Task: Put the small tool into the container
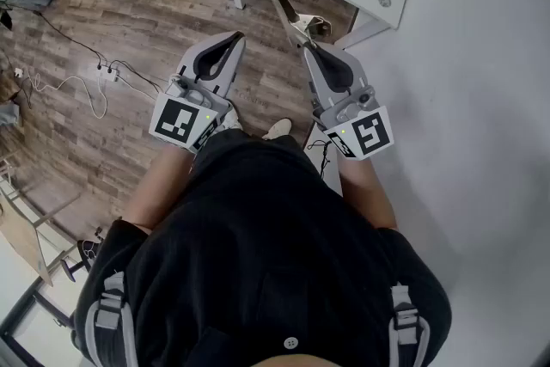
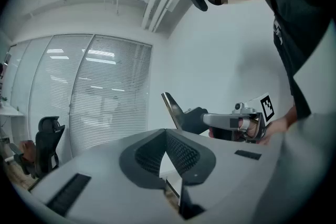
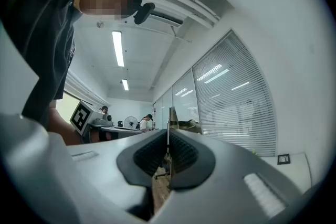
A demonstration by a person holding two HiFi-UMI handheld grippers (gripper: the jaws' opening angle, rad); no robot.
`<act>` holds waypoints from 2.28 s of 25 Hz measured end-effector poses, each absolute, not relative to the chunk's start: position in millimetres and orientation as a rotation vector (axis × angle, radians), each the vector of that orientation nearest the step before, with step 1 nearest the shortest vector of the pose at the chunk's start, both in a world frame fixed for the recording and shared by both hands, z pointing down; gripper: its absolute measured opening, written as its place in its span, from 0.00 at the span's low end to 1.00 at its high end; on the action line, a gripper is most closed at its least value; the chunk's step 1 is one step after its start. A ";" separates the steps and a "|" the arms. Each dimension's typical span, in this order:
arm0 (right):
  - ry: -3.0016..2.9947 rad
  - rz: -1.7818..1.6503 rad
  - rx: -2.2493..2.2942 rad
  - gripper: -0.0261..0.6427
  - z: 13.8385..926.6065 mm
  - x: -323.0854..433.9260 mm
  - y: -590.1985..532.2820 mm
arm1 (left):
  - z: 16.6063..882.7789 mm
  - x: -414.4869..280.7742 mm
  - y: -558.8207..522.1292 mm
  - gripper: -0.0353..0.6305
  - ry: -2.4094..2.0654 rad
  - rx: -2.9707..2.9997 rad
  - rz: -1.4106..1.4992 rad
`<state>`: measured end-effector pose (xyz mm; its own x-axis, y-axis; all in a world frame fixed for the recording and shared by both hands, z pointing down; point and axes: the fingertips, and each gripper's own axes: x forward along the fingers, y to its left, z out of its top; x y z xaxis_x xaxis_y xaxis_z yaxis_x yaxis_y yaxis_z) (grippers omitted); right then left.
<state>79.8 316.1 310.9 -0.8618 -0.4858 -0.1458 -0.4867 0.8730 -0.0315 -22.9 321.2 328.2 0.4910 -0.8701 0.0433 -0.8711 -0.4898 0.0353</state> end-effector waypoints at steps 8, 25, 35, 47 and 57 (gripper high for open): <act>2.915 -0.021 -0.759 0.07 319.8 80.7 313.7 | 335.4 -20.6 320.5 0.06 -1.546 2.664 0.044; 2.917 -0.076 -0.772 0.07 323.1 58.5 310.7 | 339.0 -37.7 313.8 0.06 -1.498 2.683 0.033; 2.934 -0.085 -0.785 0.07 326.0 28.4 303.7 | 338.7 -61.2 303.6 0.07 -1.464 2.697 0.011; 2.955 -0.064 -0.816 0.07 323.3 -30.3 292.3 | 338.7 -116.9 288.6 0.06 -1.422 2.712 -0.029; 2.943 -0.069 -0.873 0.07 334.5 -62.3 279.3 | 350.5 -150.4 274.0 0.06 -1.373 2.733 -0.023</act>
